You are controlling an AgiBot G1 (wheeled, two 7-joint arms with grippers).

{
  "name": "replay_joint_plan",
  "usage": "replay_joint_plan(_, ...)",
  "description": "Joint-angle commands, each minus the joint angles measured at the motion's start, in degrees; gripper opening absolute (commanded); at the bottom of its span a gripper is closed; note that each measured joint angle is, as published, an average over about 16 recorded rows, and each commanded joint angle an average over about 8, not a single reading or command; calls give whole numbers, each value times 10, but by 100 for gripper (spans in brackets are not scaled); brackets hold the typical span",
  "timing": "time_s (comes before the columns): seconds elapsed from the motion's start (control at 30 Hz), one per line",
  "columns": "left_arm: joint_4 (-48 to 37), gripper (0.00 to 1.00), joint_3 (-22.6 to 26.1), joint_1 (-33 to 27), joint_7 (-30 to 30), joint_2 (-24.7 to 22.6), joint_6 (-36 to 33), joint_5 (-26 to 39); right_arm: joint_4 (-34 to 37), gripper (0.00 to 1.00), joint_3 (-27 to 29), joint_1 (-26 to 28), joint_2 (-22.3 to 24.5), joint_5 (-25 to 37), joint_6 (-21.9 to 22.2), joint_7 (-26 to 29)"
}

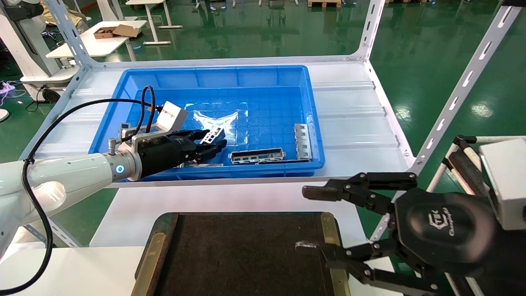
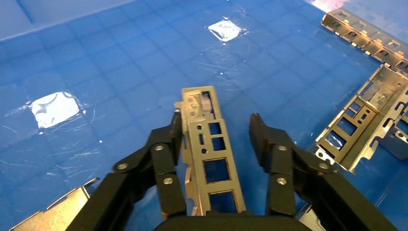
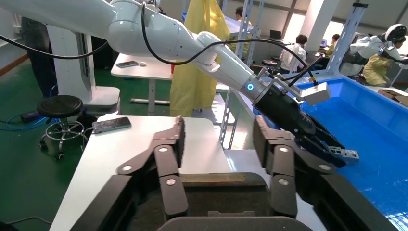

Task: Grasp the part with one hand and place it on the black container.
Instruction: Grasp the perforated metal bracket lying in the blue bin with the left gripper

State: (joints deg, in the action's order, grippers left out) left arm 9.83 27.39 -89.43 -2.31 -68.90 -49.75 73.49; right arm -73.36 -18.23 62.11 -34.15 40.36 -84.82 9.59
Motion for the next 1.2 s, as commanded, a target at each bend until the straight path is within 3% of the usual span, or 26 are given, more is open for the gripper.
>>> replay_joint_plan(0.03,-2,0,-1,-1,-2,-1,0,-1,0,0,0,0,0,0,0,0)
replay_joint_plan(0.73,-19,0,-10,-13,-11,-5,-18,-15,0,0,0,0,0,0,0,0)
replay_joint_plan(1.2,24,0,-28,-29,27,8,-130,-51,0,0,-1,0,0,0,0,0)
